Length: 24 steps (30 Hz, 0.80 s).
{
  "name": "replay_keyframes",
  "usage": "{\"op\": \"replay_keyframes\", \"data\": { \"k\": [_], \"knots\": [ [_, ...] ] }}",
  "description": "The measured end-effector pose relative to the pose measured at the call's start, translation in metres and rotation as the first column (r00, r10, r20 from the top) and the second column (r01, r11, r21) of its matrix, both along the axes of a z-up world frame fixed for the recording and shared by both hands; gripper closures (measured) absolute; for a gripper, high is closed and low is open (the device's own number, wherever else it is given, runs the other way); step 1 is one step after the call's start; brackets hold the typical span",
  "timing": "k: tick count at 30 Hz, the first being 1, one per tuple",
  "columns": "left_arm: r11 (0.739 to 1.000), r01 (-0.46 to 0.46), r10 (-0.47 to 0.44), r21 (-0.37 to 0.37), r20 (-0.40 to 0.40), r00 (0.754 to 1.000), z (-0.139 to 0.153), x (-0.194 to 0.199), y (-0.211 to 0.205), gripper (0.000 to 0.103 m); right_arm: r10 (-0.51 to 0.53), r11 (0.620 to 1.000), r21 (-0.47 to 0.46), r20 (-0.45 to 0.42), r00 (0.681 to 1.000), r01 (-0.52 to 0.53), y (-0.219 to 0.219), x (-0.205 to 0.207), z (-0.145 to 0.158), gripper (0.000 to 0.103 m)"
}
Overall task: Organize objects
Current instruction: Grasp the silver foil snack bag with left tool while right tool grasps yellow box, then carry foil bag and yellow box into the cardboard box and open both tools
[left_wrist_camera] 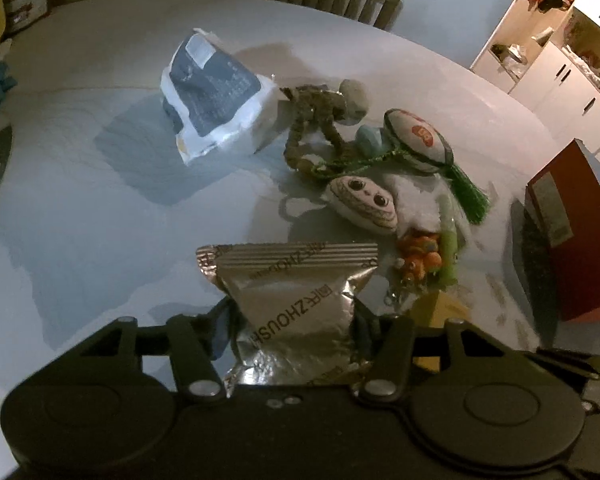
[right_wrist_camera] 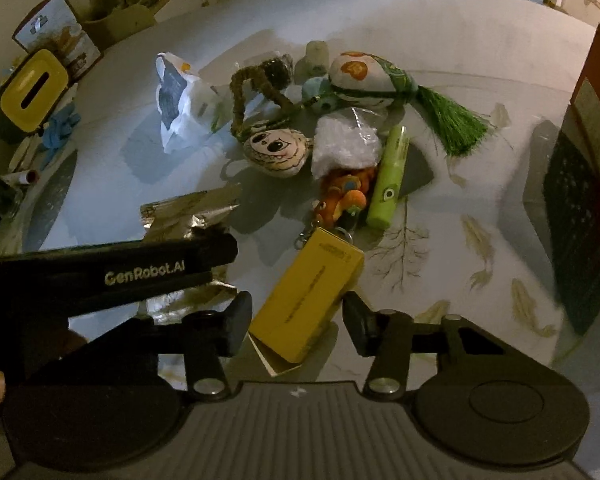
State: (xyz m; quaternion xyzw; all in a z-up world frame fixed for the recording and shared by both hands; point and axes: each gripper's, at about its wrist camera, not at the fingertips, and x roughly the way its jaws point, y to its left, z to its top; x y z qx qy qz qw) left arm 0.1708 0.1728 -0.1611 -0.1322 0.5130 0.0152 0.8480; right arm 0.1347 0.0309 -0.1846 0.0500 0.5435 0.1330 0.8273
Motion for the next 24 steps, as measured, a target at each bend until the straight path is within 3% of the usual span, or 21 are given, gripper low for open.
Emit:
{"op": "replay_keyframes", "data": {
  "k": [4, 7, 14, 24],
  "knots": [
    [1.000, 0.012, -0.012, 0.016, 0.008, 1.000, 0.000, -0.002, -0.003, 0.049, -0.012, 1.000, -0.010, 0.010, 1.000, 0.012, -0.003, -0.001, 0.003, 0.070],
    [1.000, 0.020, -0.020, 0.020, 0.011, 1.000, 0.003, -0.004, -0.007, 0.053, -0.017, 1.000, -0.018, 0.021, 1.000, 0.017, -0.006, -0.003, 0.006, 0.073],
    [1.000, 0.027, -0.027, -0.015, 0.007, 1.000, 0.007, -0.009, -0.015, 0.055, -0.036, 0.999, -0.027, 0.049, 0.998, 0.038, -0.017, -0.012, 0.016, 0.074],
    [0.993, 0.112, -0.114, 0.032, 0.076, 0.991, 0.050, -0.006, -0.059, 0.055, -0.124, 0.992, 0.014, 0.136, 0.983, 0.123, -0.078, -0.022, 0.057, 0.074]
  ]
}}
